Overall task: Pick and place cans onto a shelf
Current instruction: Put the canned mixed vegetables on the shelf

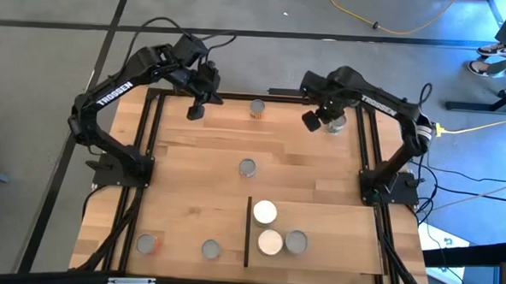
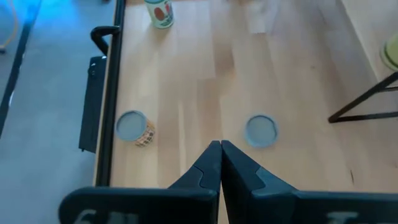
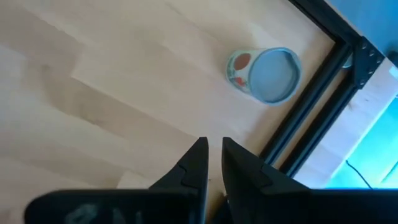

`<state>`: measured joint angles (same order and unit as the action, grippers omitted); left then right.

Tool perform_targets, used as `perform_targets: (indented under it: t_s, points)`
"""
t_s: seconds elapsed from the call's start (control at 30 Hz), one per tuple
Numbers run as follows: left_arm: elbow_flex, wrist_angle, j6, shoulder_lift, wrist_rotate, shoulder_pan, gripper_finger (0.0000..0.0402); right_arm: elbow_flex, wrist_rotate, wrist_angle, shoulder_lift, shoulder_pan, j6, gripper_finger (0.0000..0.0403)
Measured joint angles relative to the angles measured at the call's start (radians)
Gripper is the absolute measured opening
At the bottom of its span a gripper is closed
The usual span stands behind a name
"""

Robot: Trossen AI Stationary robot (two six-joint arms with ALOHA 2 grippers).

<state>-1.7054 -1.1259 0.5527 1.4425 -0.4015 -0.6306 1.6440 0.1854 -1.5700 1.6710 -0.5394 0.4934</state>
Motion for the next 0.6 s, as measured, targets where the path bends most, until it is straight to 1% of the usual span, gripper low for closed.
perform_targets:
  t_s: [0.13,0.27,0.4,0.43,0.5,0.6]
  points:
    - [0.000,0.001,-0.001,0.000,0.000,-0.022,0.0000,0.000,0.008,0.000,0.043,-0.047,-0.004,0.0049]
    - [0.000,0.013,-0.045,0.000,0.000,-0.038,0.0000,-0.001,-0.024,0.000,0.082,-0.087,-0.017,0.0049]
    - [0.000,0.015,-0.054,0.000,0.000,-0.056,0.0000,-0.029,-0.029,0.000,0.088,-0.101,-0.136,0.0049]
    - [0.000,0.017,-0.054,0.000,0.000,-0.060,0.0000,-0.037,-0.029,-0.003,0.088,-0.101,-0.142,0.0047]
    - [0.000,0.025,-0.054,0.000,0.000,-0.068,0.0000,-0.048,-0.032,-0.002,0.088,-0.100,-0.142,0.0038]
    - [0.000,0.025,-0.056,0.000,0.000,-0.078,0.0000,-0.068,-0.032,0.000,0.088,-0.100,-0.157,0.0013]
